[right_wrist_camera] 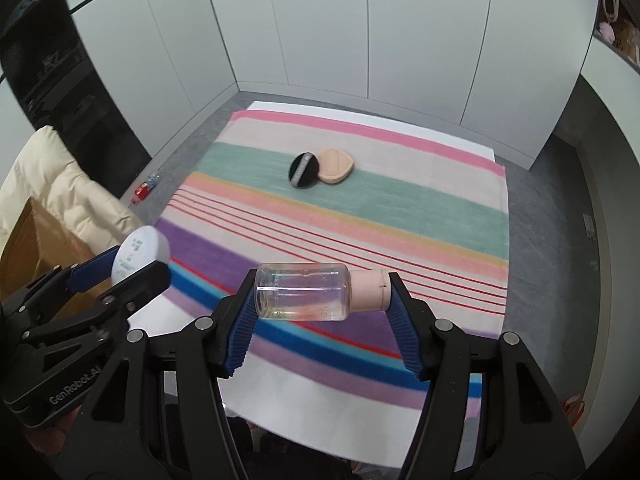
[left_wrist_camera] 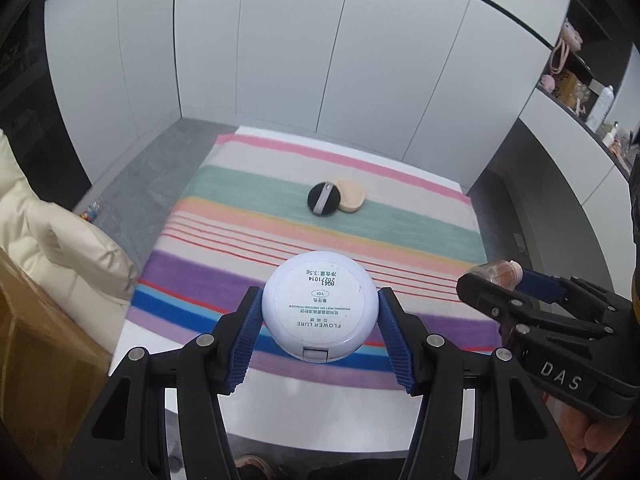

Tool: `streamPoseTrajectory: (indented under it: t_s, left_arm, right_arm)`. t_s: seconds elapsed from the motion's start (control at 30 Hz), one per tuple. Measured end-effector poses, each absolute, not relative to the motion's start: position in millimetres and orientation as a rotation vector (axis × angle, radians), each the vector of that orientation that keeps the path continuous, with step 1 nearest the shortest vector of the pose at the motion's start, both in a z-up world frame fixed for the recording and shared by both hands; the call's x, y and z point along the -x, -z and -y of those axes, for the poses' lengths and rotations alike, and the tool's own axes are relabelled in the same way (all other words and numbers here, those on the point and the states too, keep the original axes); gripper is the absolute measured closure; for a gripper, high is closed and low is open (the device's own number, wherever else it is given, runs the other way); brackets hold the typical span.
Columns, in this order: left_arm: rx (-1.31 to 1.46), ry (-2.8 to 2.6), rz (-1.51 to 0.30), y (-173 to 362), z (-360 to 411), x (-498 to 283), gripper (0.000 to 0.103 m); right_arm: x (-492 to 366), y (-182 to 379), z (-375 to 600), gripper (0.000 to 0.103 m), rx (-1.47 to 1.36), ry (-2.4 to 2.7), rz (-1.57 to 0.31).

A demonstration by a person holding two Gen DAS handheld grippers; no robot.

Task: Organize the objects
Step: 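Lift the white compact and pink-capped bottle and carry them over the cardboard box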

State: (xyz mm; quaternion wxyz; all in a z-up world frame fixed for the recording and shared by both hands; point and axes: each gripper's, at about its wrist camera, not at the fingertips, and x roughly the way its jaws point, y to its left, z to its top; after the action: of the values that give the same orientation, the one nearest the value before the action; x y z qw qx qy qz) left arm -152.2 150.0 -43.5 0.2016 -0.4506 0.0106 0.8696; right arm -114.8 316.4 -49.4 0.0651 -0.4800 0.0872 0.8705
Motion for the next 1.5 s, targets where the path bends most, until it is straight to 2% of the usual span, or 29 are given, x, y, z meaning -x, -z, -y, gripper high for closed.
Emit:
streamPoseTrajectory:
  t_s: [0.3,0.5,0.63,1.3,1.5]
  left_arm:
    - [1.18,-2.407,-0.042,15.2,-140.5,124.9,0.045]
    - [1.153,-2.422,0.015,2.3,-126.2,119.0,0.045]
    - [1.157,-2.445,0.056,0.8,-108.5,119.4,0.045]
    - [1.199,-2.561,0.115,10.9,-31.9,127.8,0.045]
    - [1.198,-2.599,0.151,8.8,-6.4,127.2,0.045]
  right_arm:
    - [89.4,22.1,-301.2,0.04,1.395,-2.68,-0.222]
    - [82.0,-7.6,-283.8,0.04,1.288,-2.747,-0.121]
    - [82.0,-7.3,-278.6,0.04,1.31,-2.744,-0.185]
    - [120.4,-3.2,-212.6,0.04,1.384,-2.864,-0.195]
    - [126.1,-4.9,-187.8,0.04,1.398,-2.905,-0.143]
